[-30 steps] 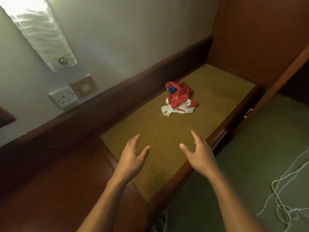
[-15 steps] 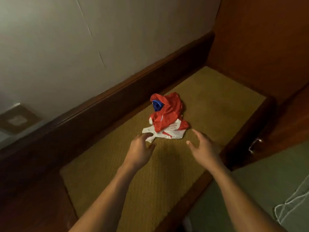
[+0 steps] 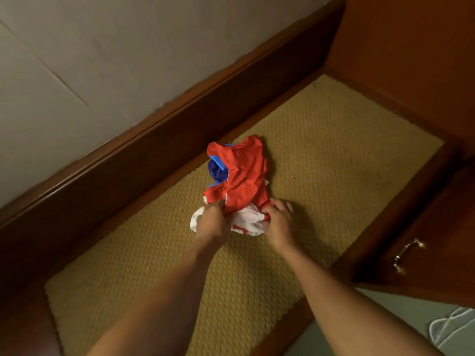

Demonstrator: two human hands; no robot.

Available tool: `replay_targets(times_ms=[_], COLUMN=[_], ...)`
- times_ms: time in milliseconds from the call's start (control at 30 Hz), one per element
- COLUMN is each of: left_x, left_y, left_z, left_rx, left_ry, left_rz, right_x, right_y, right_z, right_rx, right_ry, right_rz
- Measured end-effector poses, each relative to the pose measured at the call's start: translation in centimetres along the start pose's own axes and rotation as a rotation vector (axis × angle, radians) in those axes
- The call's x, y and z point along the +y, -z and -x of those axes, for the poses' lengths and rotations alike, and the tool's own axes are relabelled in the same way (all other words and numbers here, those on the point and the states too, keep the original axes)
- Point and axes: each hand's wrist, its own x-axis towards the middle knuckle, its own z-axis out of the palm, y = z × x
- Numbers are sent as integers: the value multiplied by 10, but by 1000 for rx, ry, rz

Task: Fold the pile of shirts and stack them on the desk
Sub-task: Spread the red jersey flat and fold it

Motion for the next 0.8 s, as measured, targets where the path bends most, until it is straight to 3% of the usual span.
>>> replay_targets(times_ms=[67,167,267,333,467,700,800], left_x=[-7,-27,-40,-45,-60,-138,-191], left_y=[2,17,50,77,124,152,150], left_z=[15,38,63,82,126,229,285], left_rx=[24,86,219,243,266,296,277], left_ry=[-5,158,396,475,492,501,495], left_rz=[124,449,710,789,810,695,532], right_x=[-2,-1,-3,-17,-62,-125,-141], right_y=[7,27,53,72,100,86,49], right_z=[2,6,15,23,48,131,182], right_rx=[-7,-119,-126,-132,-81,-255,-325], right_ry=[-28,-142,-148,-59,195,241,317], right_rz=[-216,-507,-598,-592,-494,-409,-227])
